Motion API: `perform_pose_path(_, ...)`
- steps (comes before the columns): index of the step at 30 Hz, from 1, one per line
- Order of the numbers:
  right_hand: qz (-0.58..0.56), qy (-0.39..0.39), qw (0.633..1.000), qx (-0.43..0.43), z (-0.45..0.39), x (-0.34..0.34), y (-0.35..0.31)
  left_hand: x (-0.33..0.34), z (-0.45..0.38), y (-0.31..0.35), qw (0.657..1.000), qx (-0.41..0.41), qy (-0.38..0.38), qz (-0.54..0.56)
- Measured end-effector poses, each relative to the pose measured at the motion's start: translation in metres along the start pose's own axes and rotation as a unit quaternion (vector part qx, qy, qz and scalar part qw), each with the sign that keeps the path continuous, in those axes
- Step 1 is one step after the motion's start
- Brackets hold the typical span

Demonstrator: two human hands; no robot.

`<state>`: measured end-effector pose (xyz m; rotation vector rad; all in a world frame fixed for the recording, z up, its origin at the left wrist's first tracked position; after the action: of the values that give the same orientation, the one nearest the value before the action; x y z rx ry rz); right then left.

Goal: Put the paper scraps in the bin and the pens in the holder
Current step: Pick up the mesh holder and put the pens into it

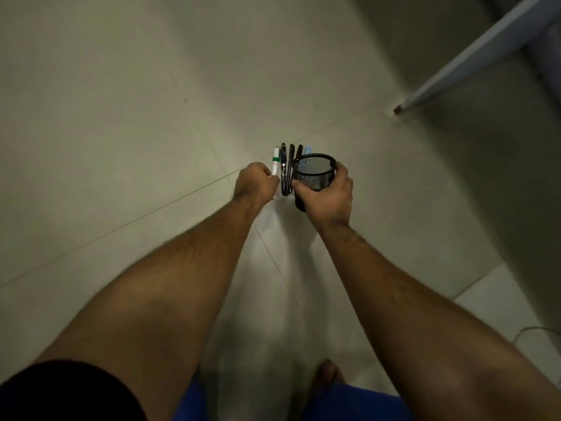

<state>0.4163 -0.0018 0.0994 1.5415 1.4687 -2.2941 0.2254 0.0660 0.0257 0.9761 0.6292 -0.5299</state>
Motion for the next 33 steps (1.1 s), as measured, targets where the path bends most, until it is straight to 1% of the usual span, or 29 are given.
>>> perform_pose_path(2,-0.004,0.013,1.0,0.004,-0.013,0.021,0.023,0.023,-0.023,-0.001,0.998,0.04,0.033,-0.043)
perform_pose_path(4,-0.009,0.028,1.0,-0.004,-0.022,0.037,0.039,0.042,-0.04,-0.002,0.995,0.058,0.054,-0.061)
perform_pose_path(7,-0.015,0.035,0.998,-0.041,-0.029,0.05,0.045,0.048,-0.056,0.006,0.99,0.08,0.087,-0.076)
perform_pose_path(9,-0.014,0.042,0.998,-0.051,-0.034,0.051,0.051,0.052,-0.062,0.02,0.989,0.098,0.085,-0.071)
perform_pose_path(12,-0.012,0.051,0.998,-0.045,-0.037,0.05,0.062,0.058,-0.07,0.019,0.994,0.065,0.068,-0.06)
perform_pose_path(14,-0.013,0.057,0.997,-0.05,-0.038,0.049,0.061,0.053,-0.076,0.016,0.995,0.033,0.085,-0.026)
perform_pose_path(16,0.0,0.052,0.997,-0.059,-0.038,0.049,0.06,0.043,-0.081,0.022,0.992,0.025,0.115,0.056)
perform_pose_path(17,0.007,0.053,0.997,-0.062,-0.039,0.047,0.06,0.041,-0.082,0.029,0.987,0.029,0.115,0.112)
perform_pose_path(19,0.025,0.058,0.996,-0.066,-0.043,0.041,0.062,0.042,-0.08,0.051,0.968,0.037,0.082,0.235)
perform_pose_path(21,0.048,0.061,0.995,-0.065,-0.045,0.034,0.065,0.05,-0.075,0.067,0.944,0.019,0.033,0.328)
perform_pose_path(24,0.05,0.074,0.994,-0.056,-0.048,0.025,0.068,0.065,-0.061,0.086,0.922,0.018,-0.014,0.386)
perform_pose_path(27,0.022,0.096,0.994,-0.05,-0.056,0.013,0.068,0.088,-0.035,0.103,0.919,0.067,-0.074,0.382)
perform_pose_path(30,-0.003,0.096,0.995,-0.026,-0.064,0.013,0.073,0.118,-0.017,0.102,0.926,0.078,-0.137,0.343)
perform_pose_path(33,-0.024,0.103,0.994,-0.012,-0.066,0.014,0.079,0.127,-0.017,0.104,0.947,0.108,-0.125,0.275)
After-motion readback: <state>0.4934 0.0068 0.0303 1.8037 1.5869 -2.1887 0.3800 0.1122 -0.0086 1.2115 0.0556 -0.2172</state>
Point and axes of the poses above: each hand's wrist, its own z-axis away from the middle knuckle, its own x-axis out of the palm, y = z × x, the point moved 10 cm from there along -z, towards the middle knuckle, and after that the axes turned 13 degrees about y, right-handed, at the moved point
